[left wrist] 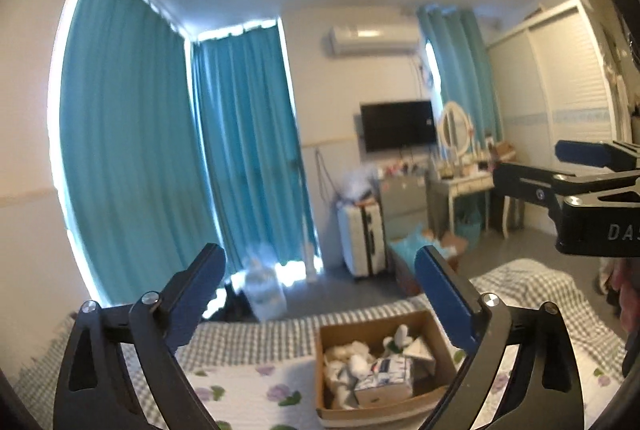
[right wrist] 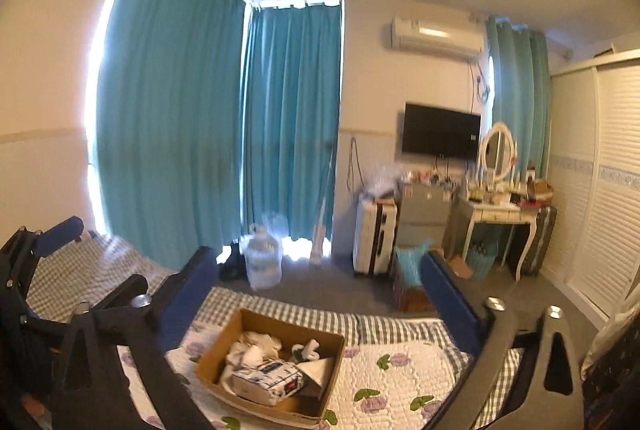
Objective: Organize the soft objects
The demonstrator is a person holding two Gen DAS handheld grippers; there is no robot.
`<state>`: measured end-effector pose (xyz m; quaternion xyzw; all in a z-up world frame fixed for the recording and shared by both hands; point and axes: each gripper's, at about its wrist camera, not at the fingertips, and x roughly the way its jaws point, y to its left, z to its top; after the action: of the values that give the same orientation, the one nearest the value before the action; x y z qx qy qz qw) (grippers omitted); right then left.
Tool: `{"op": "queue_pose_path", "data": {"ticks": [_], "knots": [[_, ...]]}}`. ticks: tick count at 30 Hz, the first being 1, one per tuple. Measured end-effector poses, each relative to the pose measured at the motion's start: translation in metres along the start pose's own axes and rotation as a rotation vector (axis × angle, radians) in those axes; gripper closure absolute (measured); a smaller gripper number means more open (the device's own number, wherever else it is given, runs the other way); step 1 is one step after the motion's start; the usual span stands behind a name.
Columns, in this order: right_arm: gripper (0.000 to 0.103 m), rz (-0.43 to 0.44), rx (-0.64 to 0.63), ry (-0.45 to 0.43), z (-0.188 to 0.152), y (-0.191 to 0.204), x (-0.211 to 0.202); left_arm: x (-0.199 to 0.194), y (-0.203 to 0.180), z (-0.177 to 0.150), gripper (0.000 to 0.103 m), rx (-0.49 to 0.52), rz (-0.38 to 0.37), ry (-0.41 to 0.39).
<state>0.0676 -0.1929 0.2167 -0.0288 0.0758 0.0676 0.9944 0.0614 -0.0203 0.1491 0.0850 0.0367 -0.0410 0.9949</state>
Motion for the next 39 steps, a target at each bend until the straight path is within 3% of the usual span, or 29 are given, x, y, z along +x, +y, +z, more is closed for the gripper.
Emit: {"op": "queue_pose_path", "data": {"ticks": [4,9,17,20,22,26,39], "knots": [[0.000,0.011,0.001,-0.056,-0.004,0.006,-0.034,-0.031,0.011,-0.004,0.000,-0.021,0.029,-0.053],[0.000,0.030,0.014,-0.079,-0.043,0.011,-0.054,-0.044,0.022,-0.036,0.000,-0.090,0.013,-0.067],[0.000,-0.065,-0.013,-0.032,-0.152,0.025,-0.014,-0.014,0.017,-0.130,0.000,-0.125,0.074,0.049],[0.000,-0.107,-0.032,0.038,-0.195,0.025,0.014,0.008,0.011,-0.167,0.000,-0.167,0.047,0.137],[0.000,-0.098,-0.010,0.084,-0.210,0.024,0.026,0.017,0.007,-0.182,0.000,-0.151,0.069,0.168],[0.000,-0.083,0.004,0.112,-0.215,0.021,0.033,0.022,-0.003,-0.189,0.000,-0.096,0.082,0.197],[0.000,-0.067,0.018,0.132,-0.209,0.026,0.029,0.012,0.001,-0.189,0.000,-0.122,0.062,0.195]]}}
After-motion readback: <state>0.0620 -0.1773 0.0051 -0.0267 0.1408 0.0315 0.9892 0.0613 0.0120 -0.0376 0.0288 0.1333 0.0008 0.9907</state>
